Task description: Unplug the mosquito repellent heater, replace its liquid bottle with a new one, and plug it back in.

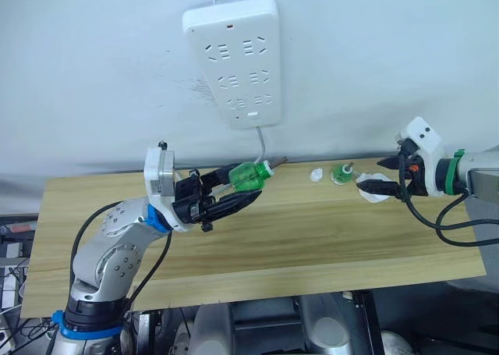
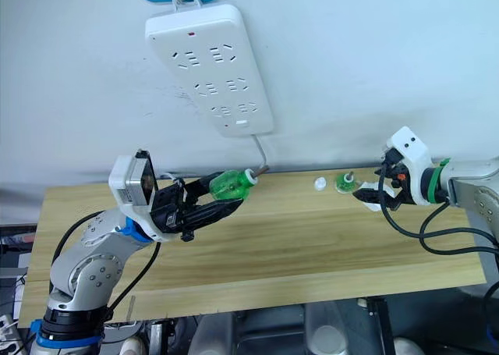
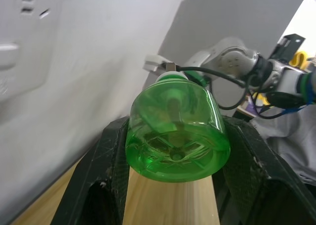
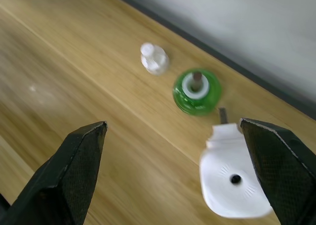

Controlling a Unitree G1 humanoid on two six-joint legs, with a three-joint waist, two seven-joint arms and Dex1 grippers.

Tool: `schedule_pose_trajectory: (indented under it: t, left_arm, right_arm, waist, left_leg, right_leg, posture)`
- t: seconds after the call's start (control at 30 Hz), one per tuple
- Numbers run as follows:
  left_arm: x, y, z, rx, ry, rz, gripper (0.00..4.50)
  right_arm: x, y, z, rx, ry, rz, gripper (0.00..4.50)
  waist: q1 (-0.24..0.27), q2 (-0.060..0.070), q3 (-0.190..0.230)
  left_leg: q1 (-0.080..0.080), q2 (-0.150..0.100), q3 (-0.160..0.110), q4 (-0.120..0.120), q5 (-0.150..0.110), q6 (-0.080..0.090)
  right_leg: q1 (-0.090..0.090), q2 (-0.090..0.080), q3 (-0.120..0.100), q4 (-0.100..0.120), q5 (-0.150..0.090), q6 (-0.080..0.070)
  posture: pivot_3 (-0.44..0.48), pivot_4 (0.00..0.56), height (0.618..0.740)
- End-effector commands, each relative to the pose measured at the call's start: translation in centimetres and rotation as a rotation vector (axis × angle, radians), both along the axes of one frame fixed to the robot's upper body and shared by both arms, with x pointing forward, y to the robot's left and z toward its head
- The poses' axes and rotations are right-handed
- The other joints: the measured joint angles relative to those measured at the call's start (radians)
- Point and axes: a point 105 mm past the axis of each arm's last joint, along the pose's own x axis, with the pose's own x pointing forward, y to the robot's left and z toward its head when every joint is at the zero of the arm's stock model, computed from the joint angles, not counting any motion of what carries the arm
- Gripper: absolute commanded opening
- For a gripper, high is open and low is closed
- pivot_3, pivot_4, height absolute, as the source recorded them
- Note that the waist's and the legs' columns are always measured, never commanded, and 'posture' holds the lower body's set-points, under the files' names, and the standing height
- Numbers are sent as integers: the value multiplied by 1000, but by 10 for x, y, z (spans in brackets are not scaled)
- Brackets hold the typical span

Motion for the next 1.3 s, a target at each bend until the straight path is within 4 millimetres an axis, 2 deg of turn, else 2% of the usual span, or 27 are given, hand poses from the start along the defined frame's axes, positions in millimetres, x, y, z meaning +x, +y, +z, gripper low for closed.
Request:
schedule_pose_trajectory:
  t: [0.03,0.27,0.4,0.5,0.57,0.7,0.93,1.1,1.3]
  left_arm:
    - [-4,-2,-1,48,-1,22,2256]
    - [-6,-4,-1,39,15,23,2256]
    - [-5,-6,-1,35,8,28,2256]
    - [-4,-5,1,26,-20,42,2256]
    - [-3,-4,3,12,-34,57,2256]
    - [-5,-3,1,11,-44,59,2256]
    - [-7,0,-6,13,-52,105,2256]
    - [-9,3,-12,22,-55,118,2256]
    - [-8,5,-8,7,-70,115,2256]
  right_arm:
    - [0,-8,1,-100,-21,8,4500]
    - [7,-12,-6,-140,-27,-22,4500]
    - [6,-5,-4,-124,-42,-4,4500]
    - [1,9,2,-66,-67,52,4500]
    - [-9,22,4,5,-60,103,4500]
    - [-37,44,-2,109,-5,197,4500]
    - [-54,73,-17,236,-1,204,4500]
    - [-56,75,-28,254,3,161,4500]
    - [-53,70,-32,267,-10,103,4500]
  waist:
    - [0,0,0]
    - [-1,0,0]
    - [-1,0,0]
    - [-1,0,0]
    - [0,0,0]
    - [3,0,0]
    - [2,0,0]
    - [4,0,0]
    - [3,0,0]
  left_leg:
    - [0,0,0,0,0,0]
    - [0,0,0,0,0,0]
    - [0,0,0,0,0,0]
    - [0,0,1,0,0,0]
    - [0,0,1,0,0,0]
    - [-1,1,2,0,0,0]
    - [0,1,2,1,0,0]
    - [0,0,2,2,0,0]
    - [1,0,2,2,0,0]
  right_leg:
    - [0,0,0,0,0,0]
    - [0,0,0,0,0,0]
    - [0,0,0,0,0,0]
    - [0,0,0,0,0,0]
    - [0,0,0,0,0,0]
    - [1,0,-1,0,0,0]
    - [1,0,0,0,0,0]
    - [1,0,0,-1,0,0]
    - [1,0,0,-1,0,0]
  posture:
    - [-324,425,740]
    - [-321,426,740]
    - [-323,425,740]
    - [-326,423,740]
    - [-325,420,740]
    - [-317,418,740]
    - [-303,409,740]
    - [-300,407,740]
    - [-310,393,740]
